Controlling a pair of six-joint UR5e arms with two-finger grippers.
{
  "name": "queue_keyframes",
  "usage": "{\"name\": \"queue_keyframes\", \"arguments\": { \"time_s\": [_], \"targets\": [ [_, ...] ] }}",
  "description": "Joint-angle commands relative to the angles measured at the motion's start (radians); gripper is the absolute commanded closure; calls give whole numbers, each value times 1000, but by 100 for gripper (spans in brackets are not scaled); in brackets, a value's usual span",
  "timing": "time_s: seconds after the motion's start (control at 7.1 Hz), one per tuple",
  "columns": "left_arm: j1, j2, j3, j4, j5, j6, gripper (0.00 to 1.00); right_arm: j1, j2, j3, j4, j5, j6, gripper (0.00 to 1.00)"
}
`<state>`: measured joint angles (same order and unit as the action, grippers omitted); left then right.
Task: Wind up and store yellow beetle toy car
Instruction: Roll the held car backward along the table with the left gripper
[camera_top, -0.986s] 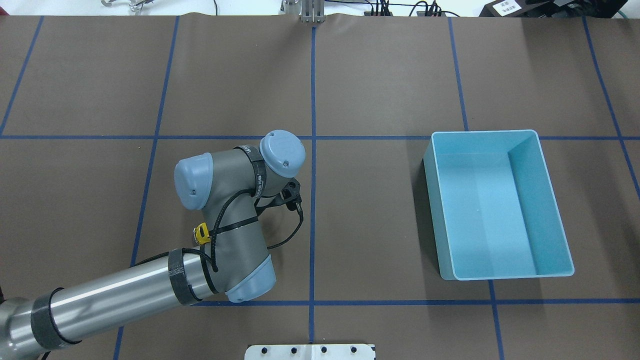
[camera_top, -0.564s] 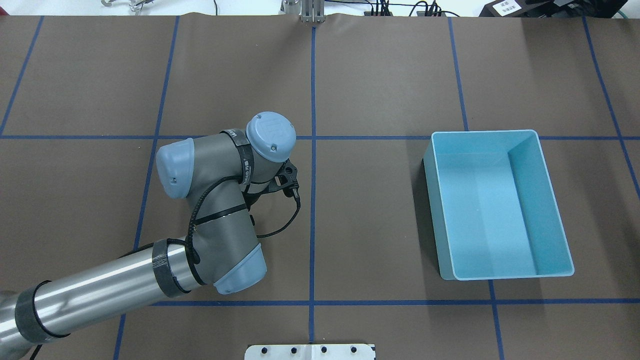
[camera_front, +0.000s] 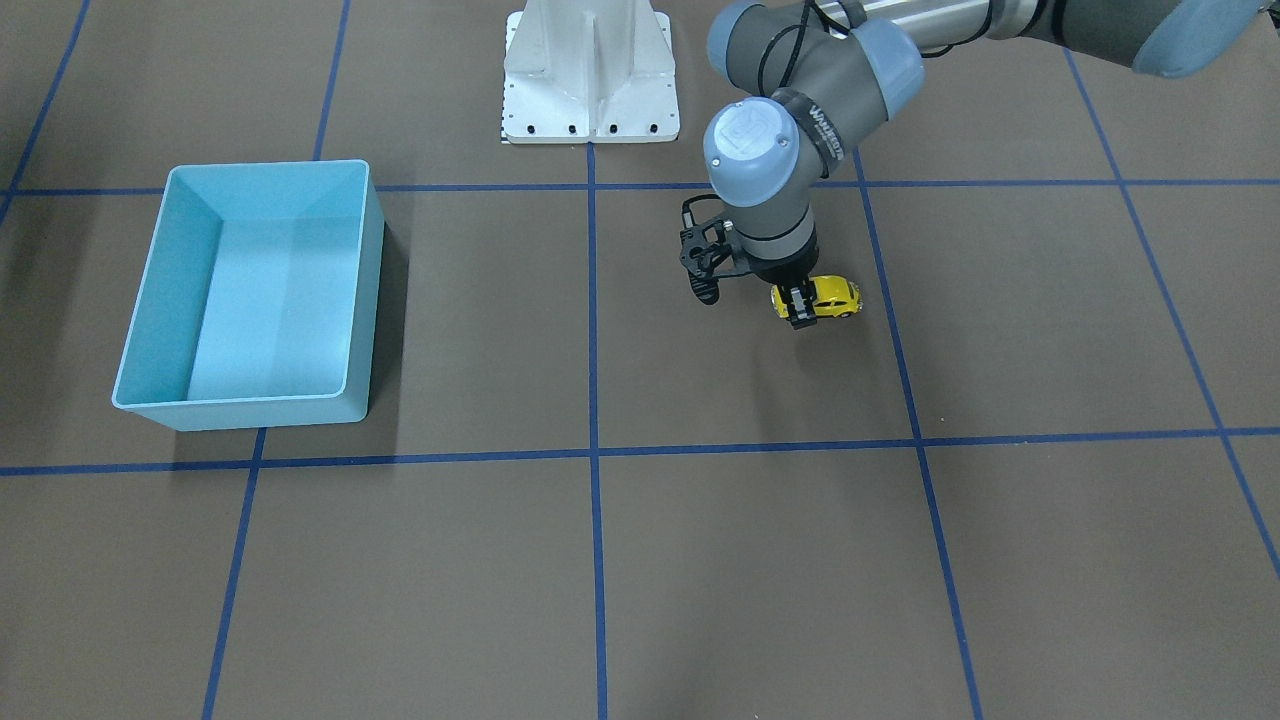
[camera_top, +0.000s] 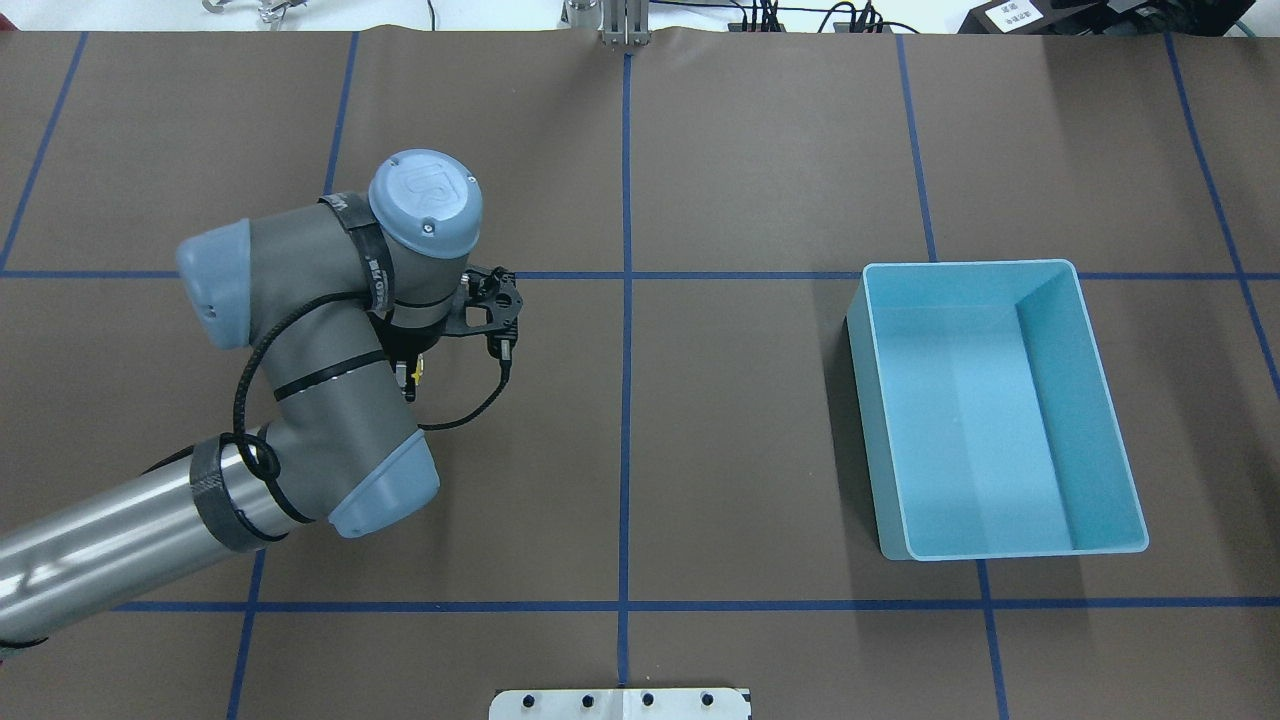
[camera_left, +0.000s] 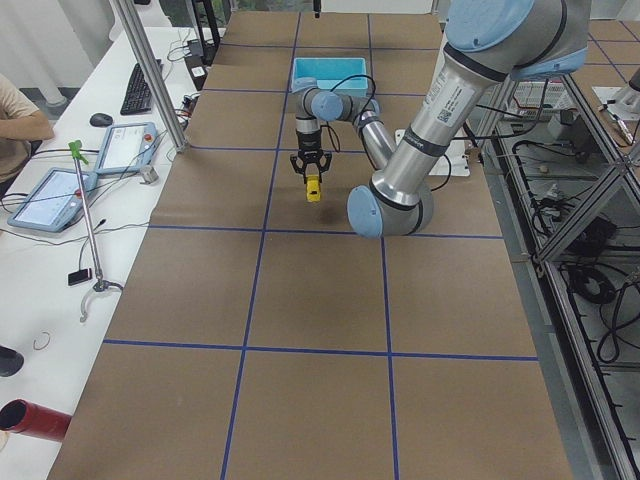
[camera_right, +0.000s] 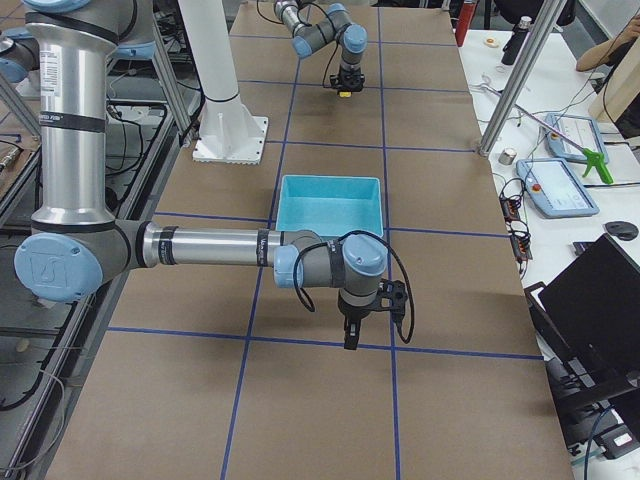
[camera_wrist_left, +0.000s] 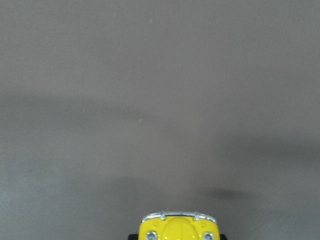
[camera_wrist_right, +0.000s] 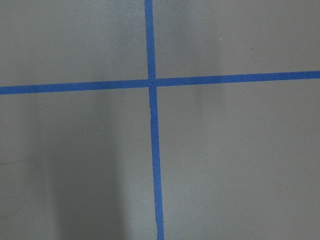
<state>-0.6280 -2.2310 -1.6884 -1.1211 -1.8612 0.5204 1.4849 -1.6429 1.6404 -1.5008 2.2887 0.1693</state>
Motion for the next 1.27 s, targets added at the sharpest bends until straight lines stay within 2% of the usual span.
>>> {"name": "queue_keyframes", "arguments": {
  "time_s": [0.0, 0.28, 0.56, 0.7, 1.13],
  "targets": [
    [-42, 86, 10, -127, -1, 87, 94, 0, 0, -1, -1, 0, -1, 0],
    [-73, 90, 73, -202, -3, 137, 94, 0, 0, -1, 1, 0, -1, 0],
    [-81, 119, 72, -256, -10, 113, 94, 0, 2, -5, 1, 0, -1, 0],
    [-79, 141, 72, -328, -10, 63, 94, 0, 0, -5, 1, 0, -1, 0],
    [-79, 215, 72, -454, -44, 81, 94, 0, 0, -4, 1, 3, -2, 0]
  ]
}}
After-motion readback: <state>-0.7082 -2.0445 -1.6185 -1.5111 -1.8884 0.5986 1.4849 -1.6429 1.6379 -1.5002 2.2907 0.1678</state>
